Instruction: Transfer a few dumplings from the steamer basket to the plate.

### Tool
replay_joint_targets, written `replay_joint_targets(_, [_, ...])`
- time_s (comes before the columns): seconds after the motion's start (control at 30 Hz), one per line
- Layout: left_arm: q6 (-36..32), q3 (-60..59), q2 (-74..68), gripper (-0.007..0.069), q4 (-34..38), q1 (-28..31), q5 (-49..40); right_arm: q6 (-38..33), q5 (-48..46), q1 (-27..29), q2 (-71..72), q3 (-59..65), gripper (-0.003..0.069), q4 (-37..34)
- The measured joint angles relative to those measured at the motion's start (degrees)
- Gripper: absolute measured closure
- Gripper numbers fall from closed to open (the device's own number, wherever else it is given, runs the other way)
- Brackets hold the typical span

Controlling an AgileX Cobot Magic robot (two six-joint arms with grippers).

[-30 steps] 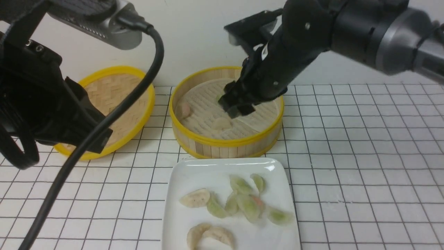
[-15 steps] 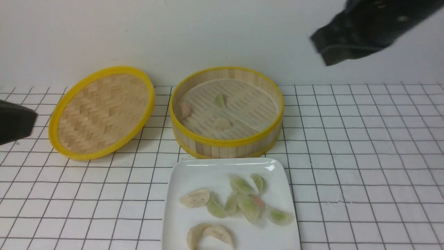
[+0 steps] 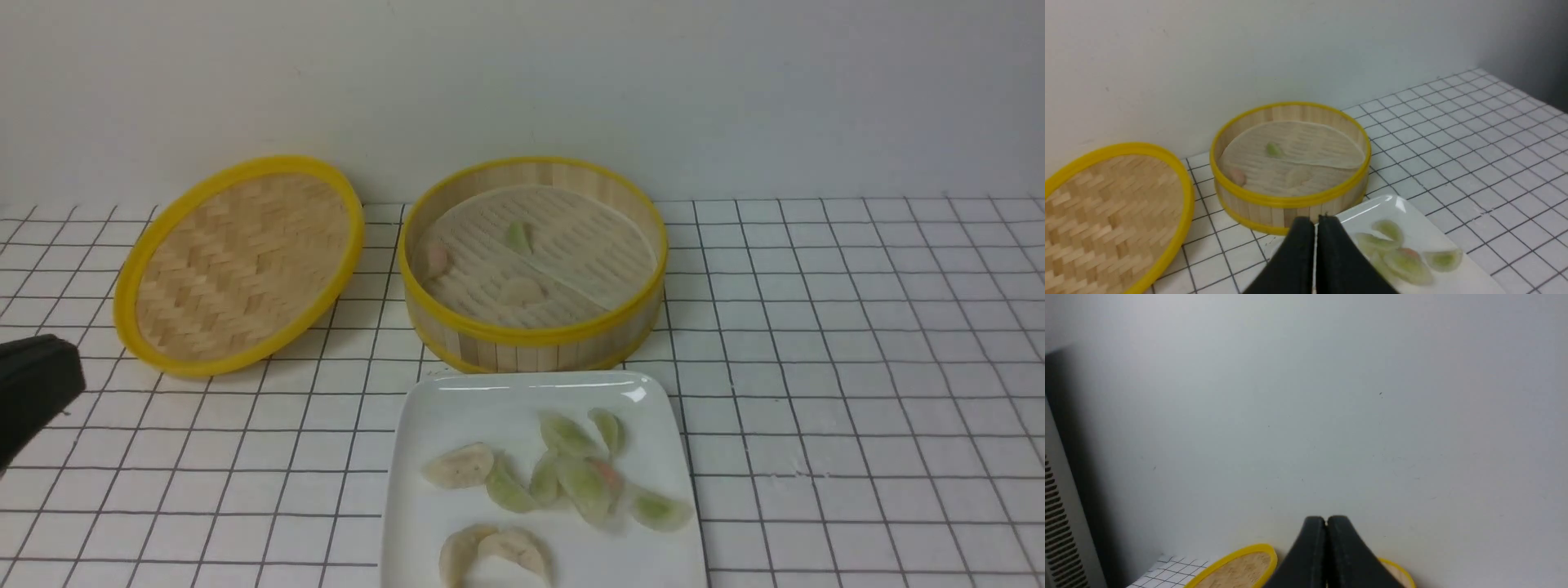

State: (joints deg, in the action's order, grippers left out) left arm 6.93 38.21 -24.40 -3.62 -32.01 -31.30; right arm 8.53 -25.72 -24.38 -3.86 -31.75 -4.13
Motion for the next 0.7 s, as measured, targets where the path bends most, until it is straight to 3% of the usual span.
replay_joint_targets(0.17, [0.09,-1.6,-0.86,0.0631,0.81,0.05,3.17,0.9,0.34,0.0,4.68,6.4,0.0673,3.2])
replay_joint_targets(0.7, [0.15,-1.64,-1.2,0.0631,0.64,0.05,4.36,1.3,-0.1,0.0,4.79,6.54,0.0673,4.13])
